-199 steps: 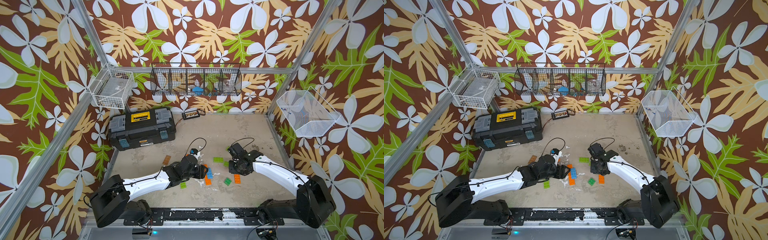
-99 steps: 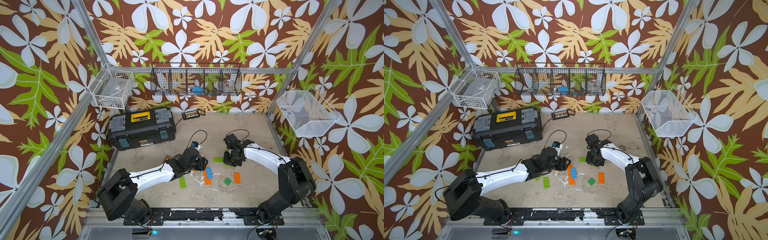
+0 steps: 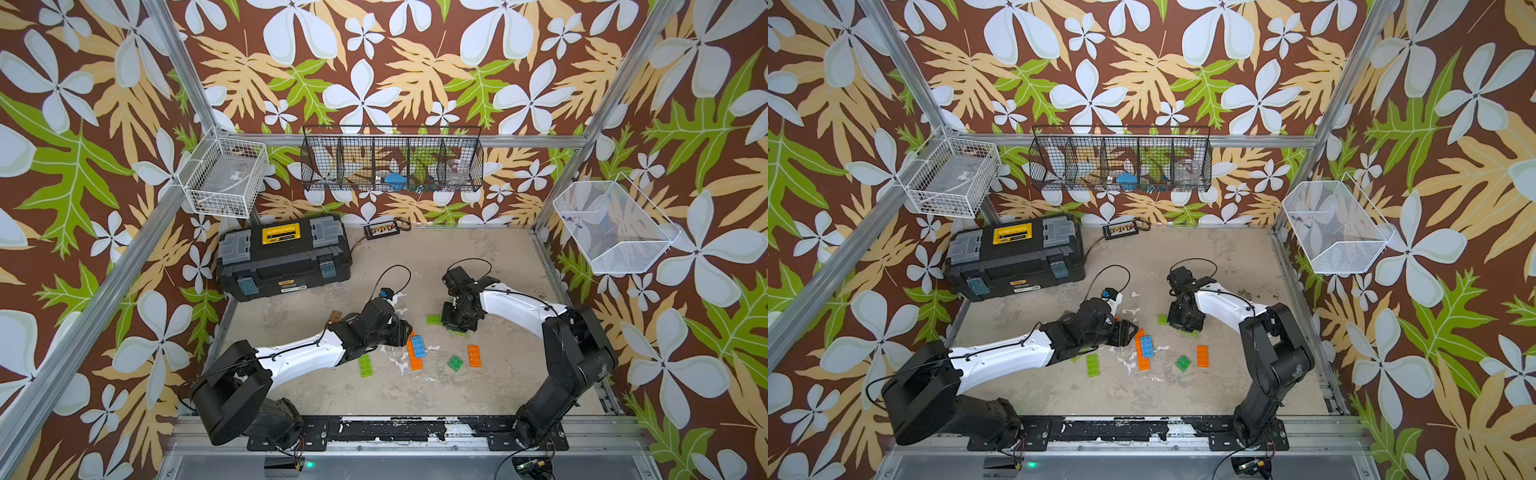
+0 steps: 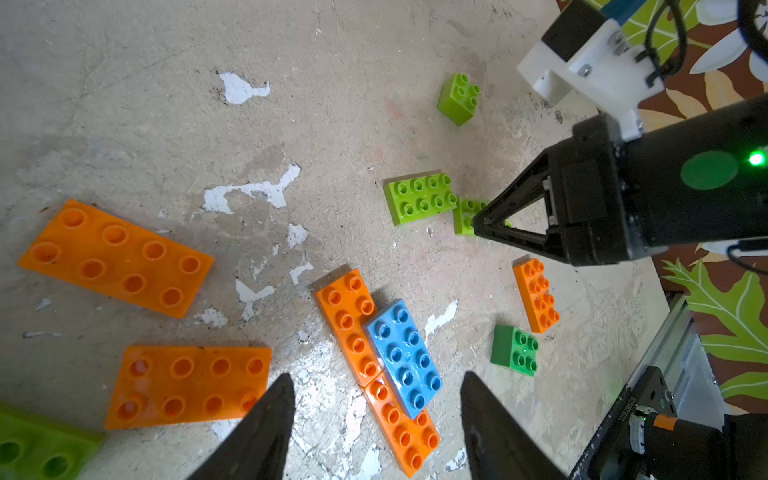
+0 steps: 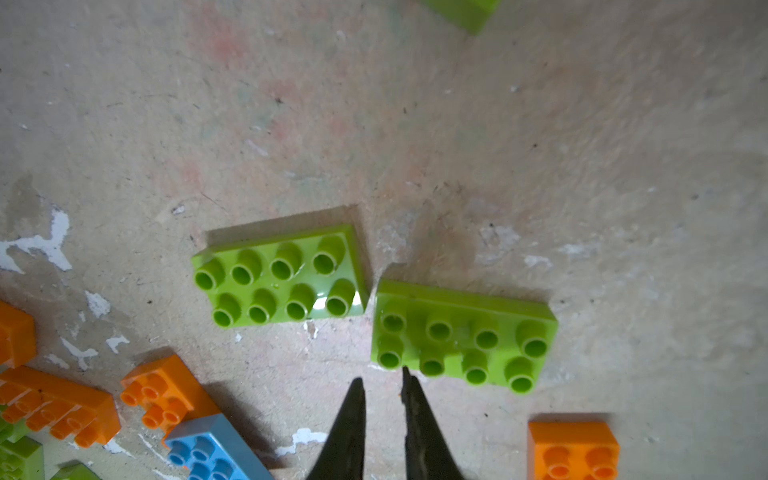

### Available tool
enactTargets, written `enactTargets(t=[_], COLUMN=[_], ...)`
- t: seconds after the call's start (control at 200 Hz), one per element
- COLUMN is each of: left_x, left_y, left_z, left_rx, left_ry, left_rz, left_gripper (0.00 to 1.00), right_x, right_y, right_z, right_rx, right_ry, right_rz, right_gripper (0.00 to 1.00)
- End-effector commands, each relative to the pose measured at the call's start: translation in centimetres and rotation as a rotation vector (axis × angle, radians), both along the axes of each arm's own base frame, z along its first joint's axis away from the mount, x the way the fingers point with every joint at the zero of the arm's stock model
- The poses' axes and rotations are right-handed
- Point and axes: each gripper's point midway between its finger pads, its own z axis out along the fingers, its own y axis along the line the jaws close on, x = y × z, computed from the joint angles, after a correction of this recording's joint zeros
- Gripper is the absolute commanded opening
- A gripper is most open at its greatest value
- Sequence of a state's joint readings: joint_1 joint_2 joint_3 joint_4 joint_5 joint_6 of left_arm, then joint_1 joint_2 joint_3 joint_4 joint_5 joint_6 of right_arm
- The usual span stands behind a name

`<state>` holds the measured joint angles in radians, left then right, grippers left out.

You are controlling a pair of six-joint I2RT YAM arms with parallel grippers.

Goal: Assemble a small pinwheel with lego
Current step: Pick up the lego brick from the center of the board.

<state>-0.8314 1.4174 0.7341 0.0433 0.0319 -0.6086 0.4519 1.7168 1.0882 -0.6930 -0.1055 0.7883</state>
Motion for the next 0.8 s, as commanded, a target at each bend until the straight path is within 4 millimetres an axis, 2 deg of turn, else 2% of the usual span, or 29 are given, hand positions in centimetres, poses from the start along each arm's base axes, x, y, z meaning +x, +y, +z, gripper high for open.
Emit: enactTargets(t=[0.0, 0.425, 0.796], left_x=[0.1, -0.2, -0.5], left_y=[-0.2, 0.0, 0.2], left_z=[0.5, 0.6, 0.5], left_rx=[-0.019, -0.026, -0.027], left_ry=[-0.007, -0.008, -0.005], left_rz=[-0.003, -0.006, -0.008], left_gripper=[0.65, 0.65, 0.65], right_x=[0.2, 0.4, 0.0], right_y=[0.0, -0.4, -2.8], right_z=[-0.3, -1.4, -3.4], right_rx=[0.0, -0.04, -0.193], right_ry=[0.003, 0.018, 0.069], right_rz=[-0.013, -0.013, -0.008], right_gripper=[0.2, 0.19, 0.19])
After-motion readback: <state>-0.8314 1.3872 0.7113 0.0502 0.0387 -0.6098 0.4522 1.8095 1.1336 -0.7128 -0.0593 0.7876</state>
